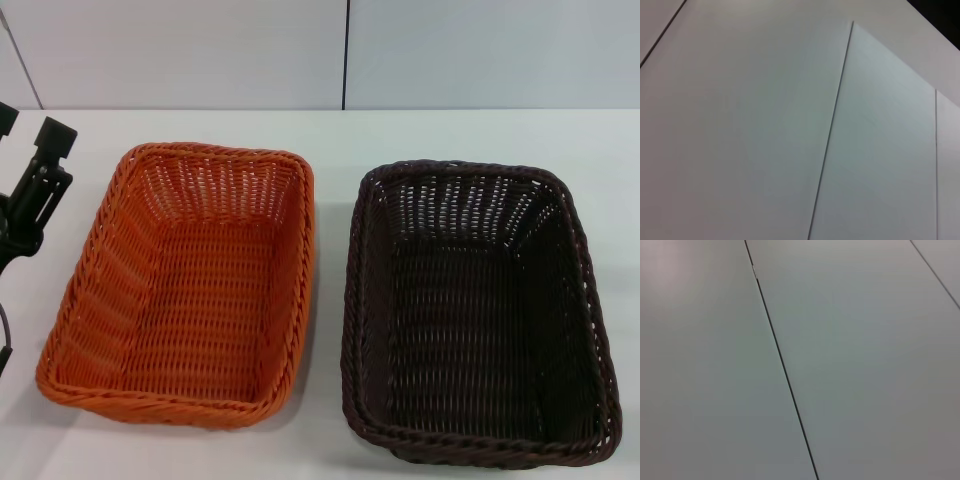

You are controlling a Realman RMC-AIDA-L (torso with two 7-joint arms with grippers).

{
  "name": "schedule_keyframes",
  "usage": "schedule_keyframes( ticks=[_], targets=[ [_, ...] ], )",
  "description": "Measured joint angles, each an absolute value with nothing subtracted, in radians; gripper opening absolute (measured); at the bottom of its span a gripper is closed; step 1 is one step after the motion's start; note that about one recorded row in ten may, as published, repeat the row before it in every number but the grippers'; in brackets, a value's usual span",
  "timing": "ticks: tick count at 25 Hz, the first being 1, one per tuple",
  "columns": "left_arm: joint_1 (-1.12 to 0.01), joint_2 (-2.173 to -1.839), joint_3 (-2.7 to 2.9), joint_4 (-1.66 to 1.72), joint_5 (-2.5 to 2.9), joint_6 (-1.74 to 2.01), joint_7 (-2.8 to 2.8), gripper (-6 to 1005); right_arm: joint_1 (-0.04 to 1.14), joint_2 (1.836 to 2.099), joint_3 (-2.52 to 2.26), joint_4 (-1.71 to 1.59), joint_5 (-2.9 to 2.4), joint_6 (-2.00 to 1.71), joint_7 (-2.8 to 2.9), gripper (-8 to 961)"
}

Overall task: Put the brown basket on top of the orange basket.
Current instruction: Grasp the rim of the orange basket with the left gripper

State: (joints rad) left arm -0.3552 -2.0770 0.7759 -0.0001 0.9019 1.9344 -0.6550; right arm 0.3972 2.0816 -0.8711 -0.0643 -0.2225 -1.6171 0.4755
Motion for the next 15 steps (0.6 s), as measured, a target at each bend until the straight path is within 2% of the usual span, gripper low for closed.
schedule_keyframes(
  ticks=[15],
  targets=[
    [-0.346,-2.074,0.703,-0.003,0.893,1.934,-0.653,824,0.384,2.082,-0.845,-0.063,-0.221,-1.62,0.475,526]
  ],
)
